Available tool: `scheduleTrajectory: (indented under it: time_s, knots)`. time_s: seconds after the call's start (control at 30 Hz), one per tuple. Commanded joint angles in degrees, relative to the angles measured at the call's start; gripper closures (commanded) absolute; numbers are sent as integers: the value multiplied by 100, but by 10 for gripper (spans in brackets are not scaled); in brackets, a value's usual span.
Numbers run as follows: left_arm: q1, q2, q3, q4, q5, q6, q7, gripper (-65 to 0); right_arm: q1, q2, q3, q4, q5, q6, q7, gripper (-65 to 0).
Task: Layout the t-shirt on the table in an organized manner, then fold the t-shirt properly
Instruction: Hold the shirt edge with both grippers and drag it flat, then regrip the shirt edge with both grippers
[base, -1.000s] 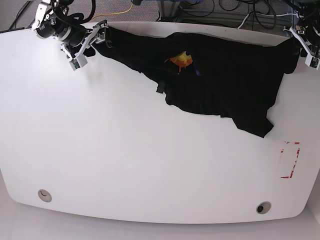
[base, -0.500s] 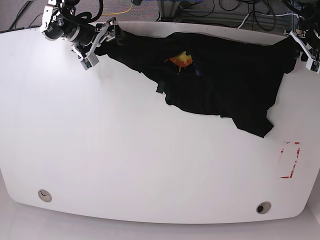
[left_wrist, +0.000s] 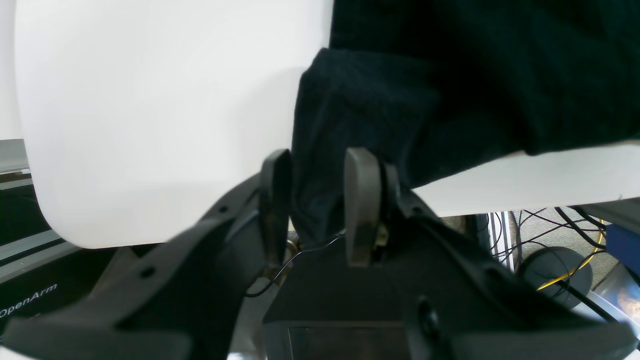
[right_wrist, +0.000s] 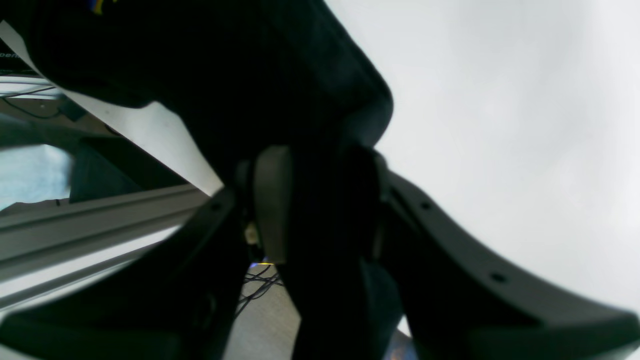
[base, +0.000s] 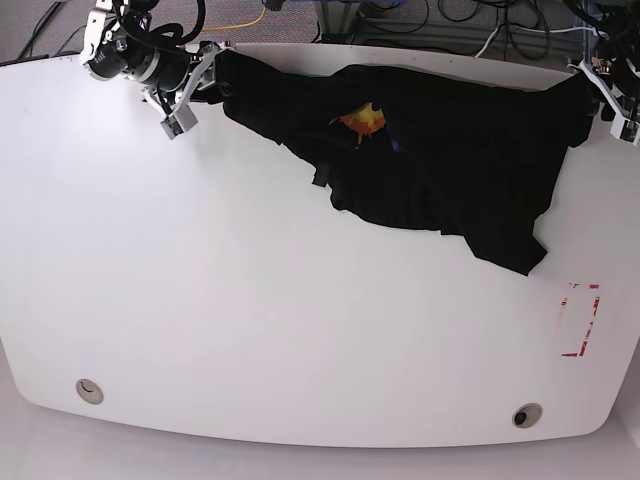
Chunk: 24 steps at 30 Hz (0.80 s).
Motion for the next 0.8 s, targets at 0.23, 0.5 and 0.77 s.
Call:
scheduleTrajectory:
  time_s: [0.23, 0.5, 0.77]
  knots:
    - [22, -89, 265, 94, -58, -6, -60, -171, 36, 45, 33, 81, 90, 10, 82, -117]
    - [-171, -89, 388, 94, -58, -6, -60, -171, 45, 45, 42, 81, 64, 10, 108, 0]
    - [-408, -89, 423, 129, -75, -6, -60, -175, 115, 45, 51, 81, 64, 10, 108, 0]
